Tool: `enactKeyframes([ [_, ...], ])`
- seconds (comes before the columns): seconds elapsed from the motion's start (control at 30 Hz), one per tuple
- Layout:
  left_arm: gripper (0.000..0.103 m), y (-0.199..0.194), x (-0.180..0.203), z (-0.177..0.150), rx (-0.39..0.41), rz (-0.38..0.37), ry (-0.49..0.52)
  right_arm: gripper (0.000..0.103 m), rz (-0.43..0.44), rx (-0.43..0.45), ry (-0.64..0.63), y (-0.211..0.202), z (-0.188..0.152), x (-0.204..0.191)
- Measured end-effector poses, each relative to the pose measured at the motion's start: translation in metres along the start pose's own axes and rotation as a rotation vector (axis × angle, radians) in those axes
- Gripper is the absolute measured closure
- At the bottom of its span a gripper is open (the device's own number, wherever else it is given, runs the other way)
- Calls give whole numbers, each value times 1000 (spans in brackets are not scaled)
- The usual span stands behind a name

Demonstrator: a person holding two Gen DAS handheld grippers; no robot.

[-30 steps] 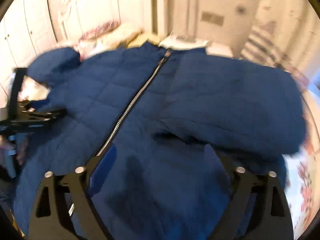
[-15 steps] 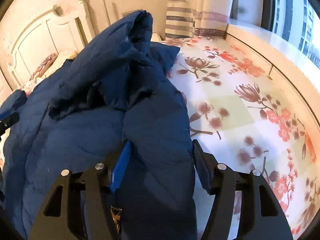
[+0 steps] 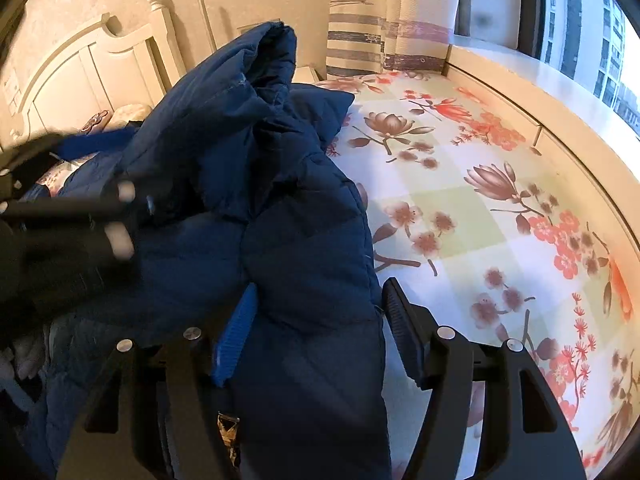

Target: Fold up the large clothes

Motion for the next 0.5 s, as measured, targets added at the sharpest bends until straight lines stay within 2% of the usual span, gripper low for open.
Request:
enactKeyframes([
  [0.03,76,-8,-10,0,34,-13,-61,42,1,0,1,0,0,0],
  [0.07,78,-14,-15,0,56,-11,-83,42,2,0,2,0,0,1],
  [0.13,80,-31,-32,-4,106,-13,-163,41,3,0,2,1,0,2],
  [0.17,80,-45,-49,-10,132,-31,-250,41,2,0,0,1,0,1],
  [0.3,80,-86,-104,-34,202,-76,-486,40,7,-2,-1,2,1,1],
  [0.37,73,-106,-132,-50,228,-134,-597,40,5,-2,-2,2,1,0],
  [0.4,56,-110,-144,-58,215,-155,-634,39,5,-2,-2,2,1,0],
  [0.43,45,-113,-156,-67,204,-144,-655,39,6,-2,-3,2,1,0],
  [0.5,45,-117,-178,-84,194,-76,-676,39,3,-2,-5,2,1,0],
])
Point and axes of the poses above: each gripper's, at about its wrist camera, not at the fingertips, and y roughly the way its jaws point, x to its right, z to its top, the point moved 8 cm from there along y, roughly the way its jaws point, and after that the axes turned 9 degrees about x, right-handed, at the moved point
